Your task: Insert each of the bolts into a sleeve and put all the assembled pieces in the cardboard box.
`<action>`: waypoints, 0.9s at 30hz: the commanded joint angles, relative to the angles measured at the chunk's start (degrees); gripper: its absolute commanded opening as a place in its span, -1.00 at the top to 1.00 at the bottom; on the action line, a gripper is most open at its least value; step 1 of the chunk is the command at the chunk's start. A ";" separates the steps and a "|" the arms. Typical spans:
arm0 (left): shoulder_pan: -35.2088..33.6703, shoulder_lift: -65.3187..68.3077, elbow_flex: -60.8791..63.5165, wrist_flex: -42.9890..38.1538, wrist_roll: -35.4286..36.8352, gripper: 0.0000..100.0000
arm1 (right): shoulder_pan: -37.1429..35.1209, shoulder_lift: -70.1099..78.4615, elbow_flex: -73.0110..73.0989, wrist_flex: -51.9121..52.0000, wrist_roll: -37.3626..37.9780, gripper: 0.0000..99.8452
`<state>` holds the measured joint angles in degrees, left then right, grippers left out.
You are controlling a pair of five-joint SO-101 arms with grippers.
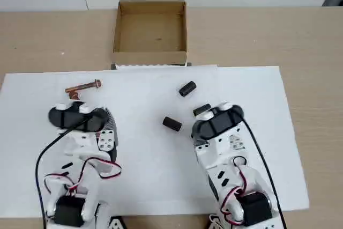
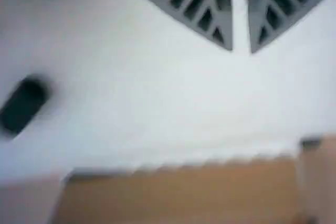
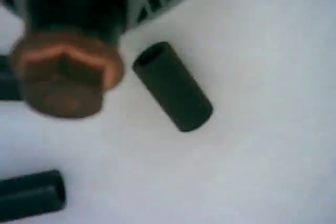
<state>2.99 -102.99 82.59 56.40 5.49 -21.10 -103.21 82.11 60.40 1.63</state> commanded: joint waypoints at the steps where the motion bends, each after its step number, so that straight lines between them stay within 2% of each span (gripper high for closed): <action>1: -3.16 -0.18 3.47 -1.49 -1.76 0.99 | 1.63 -0.40 -4.31 0.40 0.00 0.99; 9: -3.25 -0.18 7.16 -0.44 -1.58 0.99 | 1.71 5.05 -12.92 2.24 -0.70 0.99; 16: -3.52 -0.18 7.69 5.63 -1.58 0.99 | 1.71 34.77 -36.66 2.24 -8.44 0.99; 27: -3.60 -0.18 9.80 6.42 -1.58 0.99 | 1.63 74.24 -70.59 -2.68 -8.18 0.99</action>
<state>-0.35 -102.99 92.44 62.81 4.09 -19.87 -37.19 21.45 60.66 -6.20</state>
